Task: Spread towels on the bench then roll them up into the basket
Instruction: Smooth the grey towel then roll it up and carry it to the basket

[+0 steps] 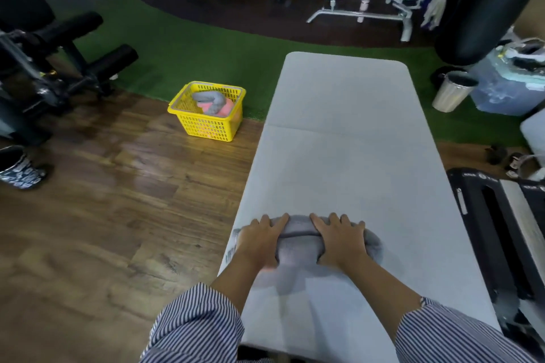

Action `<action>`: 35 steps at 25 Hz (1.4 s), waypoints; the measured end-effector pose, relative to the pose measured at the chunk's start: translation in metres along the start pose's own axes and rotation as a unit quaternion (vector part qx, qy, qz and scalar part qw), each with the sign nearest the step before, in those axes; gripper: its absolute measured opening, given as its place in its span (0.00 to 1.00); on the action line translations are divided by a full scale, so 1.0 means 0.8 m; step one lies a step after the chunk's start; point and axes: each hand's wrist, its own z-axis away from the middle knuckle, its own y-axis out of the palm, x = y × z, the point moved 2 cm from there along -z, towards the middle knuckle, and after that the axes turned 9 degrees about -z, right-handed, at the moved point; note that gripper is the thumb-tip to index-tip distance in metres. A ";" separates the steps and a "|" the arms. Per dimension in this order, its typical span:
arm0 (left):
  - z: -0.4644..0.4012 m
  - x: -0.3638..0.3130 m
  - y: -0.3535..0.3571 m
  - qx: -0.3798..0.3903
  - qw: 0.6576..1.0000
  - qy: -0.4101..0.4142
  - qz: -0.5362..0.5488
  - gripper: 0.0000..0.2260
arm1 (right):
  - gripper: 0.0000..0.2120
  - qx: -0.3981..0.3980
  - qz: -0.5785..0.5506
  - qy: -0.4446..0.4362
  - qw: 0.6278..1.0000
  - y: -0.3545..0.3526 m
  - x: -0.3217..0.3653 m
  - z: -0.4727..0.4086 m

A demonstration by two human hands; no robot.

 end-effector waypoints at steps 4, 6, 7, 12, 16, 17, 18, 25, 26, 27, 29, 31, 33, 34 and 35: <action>0.009 0.056 -0.015 -0.019 0.998 -0.063 -0.002 0.44 | 0.43 -0.062 0.004 -0.043 0.997 -0.024 0.046 -0.034; 0.020 0.100 -0.012 -0.020 0.995 -0.097 -0.006 0.43 | 0.46 -0.086 0.004 -0.062 0.994 -0.031 0.090 -0.056; 0.025 0.124 -0.009 -0.019 0.994 -0.108 -0.014 0.43 | 0.46 -0.100 -0.001 -0.075 0.992 -0.035 0.114 -0.067; 0.053 0.279 0.019 -0.003 0.990 -0.141 -0.023 0.43 | 0.48 -0.089 -0.022 -0.105 0.990 -0.037 0.266 -0.134; 0.076 0.421 0.043 0.009 0.985 -0.168 -0.024 0.43 | 0.49 -0.079 -0.013 -0.133 0.988 -0.052 0.403 -0.190; 0.079 0.454 0.045 0.006 0.985 -0.171 -0.026 0.43 | 0.49 -0.074 -0.008 -0.144 0.987 -0.056 0.432 -0.202; 0.079 0.484 0.044 -0.004 0.985 -0.170 -0.036 0.43 | 0.48 -0.083 -0.008 -0.149 0.985 -0.061 0.456 -0.214; -0.005 0.606 0.034 -0.007 0.995 -0.098 -0.029 0.46 | 0.50 -0.085 -0.039 -0.102 0.990 -0.099 0.510 -0.317; -0.030 0.621 0.031 -0.005 0.996 -0.086 -0.022 0.46 | 0.50 -0.091 -0.043 -0.098 0.990 -0.104 0.511 -0.343; -0.056 0.637 0.030 -0.001 0.996 -0.084 -0.023 0.45 | 0.51 -0.087 -0.048 -0.091 0.991 -0.107 0.512 -0.370; -0.124 0.678 0.027 -0.007 0.995 -0.087 -0.038 0.43 | 0.52 -0.070 -0.055 -0.083 0.992 -0.115 0.516 -0.443; -0.196 0.720 0.019 -0.019 0.995 -0.093 -0.020 0.42 | 0.52 -0.064 -0.065 -0.078 0.993 -0.126 0.513 -0.526; -0.264 0.757 0.011 -0.021 0.995 -0.095 0.003 0.42 | 0.53 -0.059 -0.078 -0.072 0.993 -0.149 0.509 -0.604; -0.295 0.776 0.004 -0.023 0.995 -0.091 0.012 0.42 | 0.54 -0.059 -0.087 -0.074 0.992 -0.160 0.510 -0.638; -0.322 0.793 -0.003 -0.045 0.995 -0.092 0.013 0.42 | 0.54 -0.048 -0.090 -0.070 0.992 -0.169 0.510 -0.667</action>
